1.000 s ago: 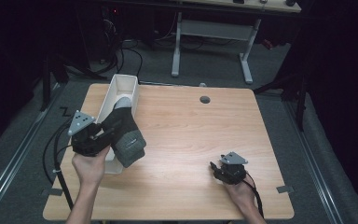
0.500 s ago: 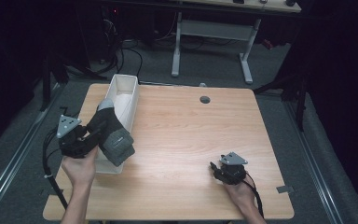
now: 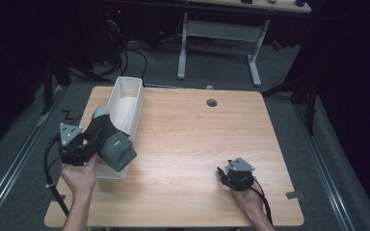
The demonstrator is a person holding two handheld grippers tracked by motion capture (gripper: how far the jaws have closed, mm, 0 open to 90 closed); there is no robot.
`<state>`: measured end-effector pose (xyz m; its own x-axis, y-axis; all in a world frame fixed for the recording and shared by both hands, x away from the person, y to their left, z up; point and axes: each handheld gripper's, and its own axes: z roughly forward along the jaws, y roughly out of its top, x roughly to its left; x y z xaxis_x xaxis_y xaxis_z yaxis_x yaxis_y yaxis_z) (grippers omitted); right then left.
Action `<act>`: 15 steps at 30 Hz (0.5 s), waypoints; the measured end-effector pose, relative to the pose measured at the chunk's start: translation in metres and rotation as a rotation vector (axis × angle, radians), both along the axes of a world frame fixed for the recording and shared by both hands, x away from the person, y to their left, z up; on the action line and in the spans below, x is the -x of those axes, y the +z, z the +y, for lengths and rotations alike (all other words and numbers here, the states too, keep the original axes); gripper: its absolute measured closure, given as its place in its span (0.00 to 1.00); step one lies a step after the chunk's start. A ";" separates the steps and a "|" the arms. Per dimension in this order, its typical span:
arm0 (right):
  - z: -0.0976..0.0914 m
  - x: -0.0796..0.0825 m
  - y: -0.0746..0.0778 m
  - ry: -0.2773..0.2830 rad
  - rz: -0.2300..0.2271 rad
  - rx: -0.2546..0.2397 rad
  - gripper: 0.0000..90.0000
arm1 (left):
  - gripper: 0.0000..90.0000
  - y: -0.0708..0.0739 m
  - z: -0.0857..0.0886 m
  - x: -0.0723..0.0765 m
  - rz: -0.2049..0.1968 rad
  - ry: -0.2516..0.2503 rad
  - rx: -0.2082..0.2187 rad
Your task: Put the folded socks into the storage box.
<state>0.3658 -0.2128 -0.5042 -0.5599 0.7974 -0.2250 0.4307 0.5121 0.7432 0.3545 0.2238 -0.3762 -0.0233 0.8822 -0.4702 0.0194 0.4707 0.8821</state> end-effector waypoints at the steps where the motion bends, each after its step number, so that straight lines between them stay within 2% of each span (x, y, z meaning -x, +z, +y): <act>1: 0.000 0.000 0.000 0.000 -0.005 0.003 0.53 | 0.71 -0.002 -0.002 0.000 0.000 0.008 -0.023; 3: 0.000 0.000 0.000 0.000 -0.006 0.005 0.53 | 0.71 -0.006 -0.004 0.000 0.000 0.015 -0.060; 10: 0.001 0.001 0.000 0.002 -0.012 0.015 0.53 | 0.71 -0.014 -0.005 -0.001 0.011 0.022 -0.126; 15: 0.001 0.001 0.000 0.003 -0.014 0.017 0.53 | 0.71 -0.020 -0.002 -0.001 0.020 0.032 -0.136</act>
